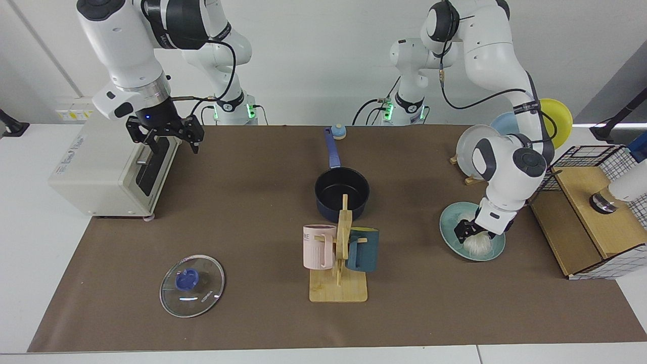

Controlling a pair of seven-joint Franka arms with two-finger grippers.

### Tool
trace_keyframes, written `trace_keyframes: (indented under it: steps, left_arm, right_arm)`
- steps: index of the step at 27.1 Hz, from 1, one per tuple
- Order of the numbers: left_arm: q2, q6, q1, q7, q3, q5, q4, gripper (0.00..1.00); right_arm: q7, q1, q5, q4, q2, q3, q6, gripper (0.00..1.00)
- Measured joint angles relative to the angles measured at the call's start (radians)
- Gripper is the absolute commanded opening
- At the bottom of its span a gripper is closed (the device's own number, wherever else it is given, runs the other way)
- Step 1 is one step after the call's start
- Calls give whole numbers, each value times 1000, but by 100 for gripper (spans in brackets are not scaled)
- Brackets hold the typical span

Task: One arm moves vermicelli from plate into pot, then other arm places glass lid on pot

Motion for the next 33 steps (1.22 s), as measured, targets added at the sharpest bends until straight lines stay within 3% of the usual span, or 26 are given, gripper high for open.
trace_keyframes:
  steps: [1, 2, 4, 5, 11, 20, 26, 33]
  left_arm:
    - [8, 7, 0, 0, 0, 0, 0, 95]
    - [13, 12, 1, 0, 0, 0, 0, 75]
    - [19, 13, 2, -1, 0, 0, 0, 16]
    - [20, 13, 3, -1, 0, 0, 0, 0]
    - [18, -12, 6, -2, -1, 0, 17, 0]
    - [-5, -250, 3, -26, -24, 0, 155, 0]
    - [-101, -387, 3, -91, -65, -5, 186, 0]
    - [-217, -511, 1, -243, -182, -10, 186, 0]
  right_arm:
    - [0, 0, 0, 10, 9, 0, 0, 100]
    - [0, -1, 0, 18, 18, 0, 0, 100]
    - [0, -1, -1, 35, 42, -1, 0, 100]
    - [0, -2, -1, 46, 57, -2, 0, 100]
    - [0, -3, -9, 161, 189, -7, 6, 100]
    - [0, -7, -22, 312, 369, -8, 53, 100]
    - [0, -8, -23, 333, 425, -9, 98, 100]
    - [0, -10, -23, 357, 500, -10, 174, 100]
